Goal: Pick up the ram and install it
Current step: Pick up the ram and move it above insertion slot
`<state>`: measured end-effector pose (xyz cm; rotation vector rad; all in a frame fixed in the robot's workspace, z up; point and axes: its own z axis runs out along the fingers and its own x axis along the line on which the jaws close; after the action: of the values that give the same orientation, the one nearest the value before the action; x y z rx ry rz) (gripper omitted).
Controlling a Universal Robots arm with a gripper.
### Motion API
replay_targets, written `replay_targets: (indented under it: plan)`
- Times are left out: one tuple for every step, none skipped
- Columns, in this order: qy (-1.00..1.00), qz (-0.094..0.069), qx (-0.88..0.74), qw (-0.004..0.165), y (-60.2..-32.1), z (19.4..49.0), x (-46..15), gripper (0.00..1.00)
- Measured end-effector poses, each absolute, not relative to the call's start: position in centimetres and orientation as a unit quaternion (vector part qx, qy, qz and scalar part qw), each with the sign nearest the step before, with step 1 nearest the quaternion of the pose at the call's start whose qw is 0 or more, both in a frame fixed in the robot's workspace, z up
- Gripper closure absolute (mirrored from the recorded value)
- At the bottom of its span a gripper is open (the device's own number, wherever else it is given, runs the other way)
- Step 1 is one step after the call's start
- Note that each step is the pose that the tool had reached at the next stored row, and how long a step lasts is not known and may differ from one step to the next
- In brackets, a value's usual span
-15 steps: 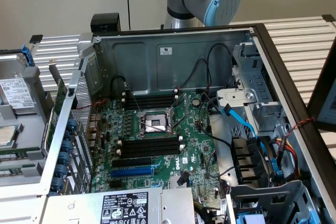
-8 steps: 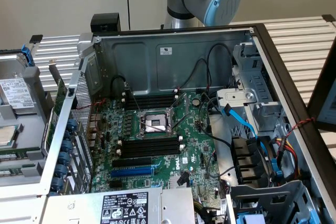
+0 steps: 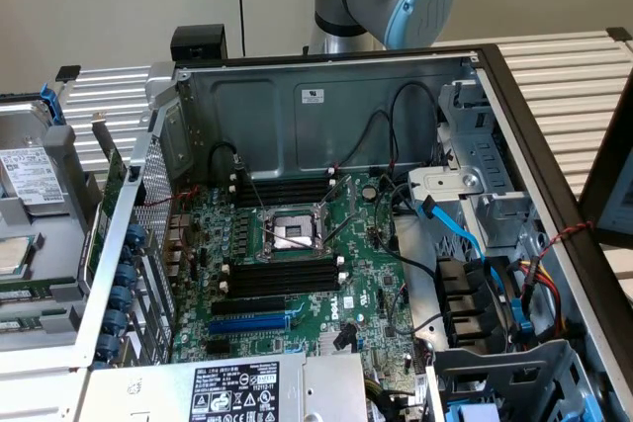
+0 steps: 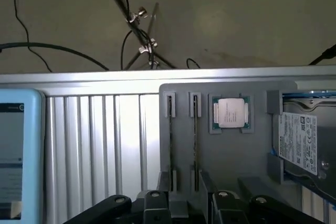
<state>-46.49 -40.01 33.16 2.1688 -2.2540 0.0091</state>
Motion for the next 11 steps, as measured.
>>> replay_targets:
  plan:
    - [-0.721, 0.003, 0.693, 0.007, -40.0, 33.0, -46.5, 0.64]
    - [-0.721, 0.003, 0.693, 0.007, -40.0, 32.8, -46.5, 0.64]
    - [-0.721, 0.003, 0.693, 0.007, -40.0, 32.6, -46.5, 0.64]
    - [-0.721, 0.003, 0.693, 0.007, -40.0, 32.4, -46.5, 0.64]
    - [-0.721, 0.003, 0.693, 0.007, -40.0, 32.3, -46.5, 0.64]
    - [-0.721, 0.003, 0.693, 0.007, -40.0, 32.1, -46.5, 0.64]
    - [-0.72, 0.003, 0.693, 0.007, -40.1, 31.9, -46.5, 0.64]
    - [-0.72, 0.003, 0.694, 0.007, -40.1, 31.7, -46.5, 0.64]
    - [-0.72, 0.003, 0.694, 0.007, -40.2, 31.5, -46.5, 0.64]
    - [-0.72, 0.003, 0.694, 0.007, -40.2, 31.3, -46.5, 0.64]
    - [-0.72, 0.003, 0.694, 0.007, -40.3, 31.2, -46.5, 0.64]
